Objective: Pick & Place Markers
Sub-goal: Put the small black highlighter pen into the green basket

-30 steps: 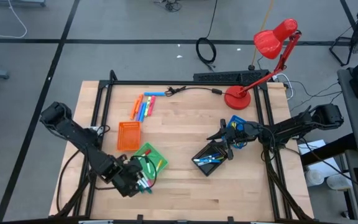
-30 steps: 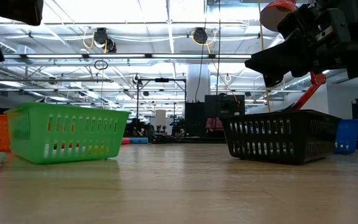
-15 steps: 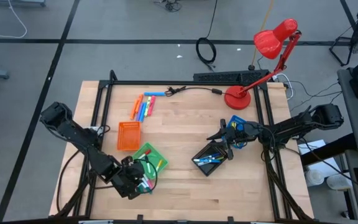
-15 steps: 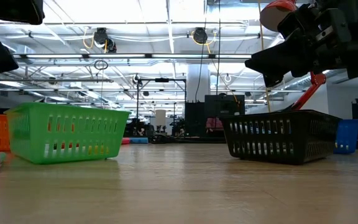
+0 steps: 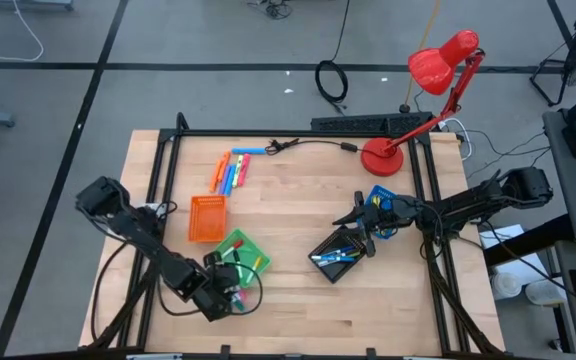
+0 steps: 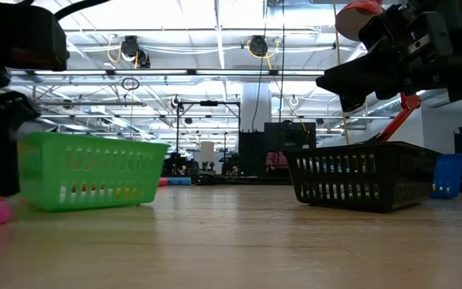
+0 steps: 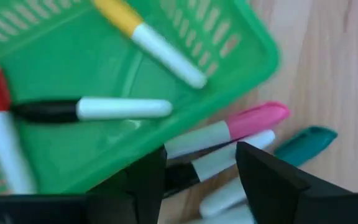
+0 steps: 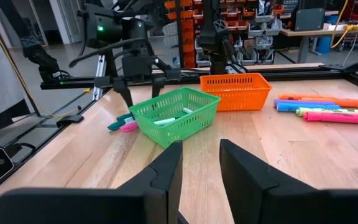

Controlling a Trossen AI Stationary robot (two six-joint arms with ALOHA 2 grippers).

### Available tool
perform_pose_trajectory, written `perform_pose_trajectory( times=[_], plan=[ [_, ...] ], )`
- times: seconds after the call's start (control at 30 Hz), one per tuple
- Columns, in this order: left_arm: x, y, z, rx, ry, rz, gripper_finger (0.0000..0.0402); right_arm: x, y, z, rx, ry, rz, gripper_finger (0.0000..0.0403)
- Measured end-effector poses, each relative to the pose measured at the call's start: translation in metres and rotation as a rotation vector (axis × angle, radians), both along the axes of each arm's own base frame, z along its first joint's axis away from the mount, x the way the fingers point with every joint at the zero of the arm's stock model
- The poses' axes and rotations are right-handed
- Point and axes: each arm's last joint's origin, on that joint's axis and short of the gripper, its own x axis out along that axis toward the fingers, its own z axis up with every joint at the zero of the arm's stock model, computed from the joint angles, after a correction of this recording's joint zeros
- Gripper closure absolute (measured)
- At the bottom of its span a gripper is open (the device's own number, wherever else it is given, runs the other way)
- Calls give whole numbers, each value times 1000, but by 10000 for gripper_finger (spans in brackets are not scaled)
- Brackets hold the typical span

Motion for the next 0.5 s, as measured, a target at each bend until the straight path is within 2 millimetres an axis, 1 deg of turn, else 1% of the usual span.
perform_pose_trajectory(
  times=[0.13,0.5],
  plan=[
    [4,-1,-8,19,9,-45,207,0,0,0,0,0,0,310],
    [6,-3,-11,-7,34,-72,252,0,0,0,19,3,0,310]
  ],
)
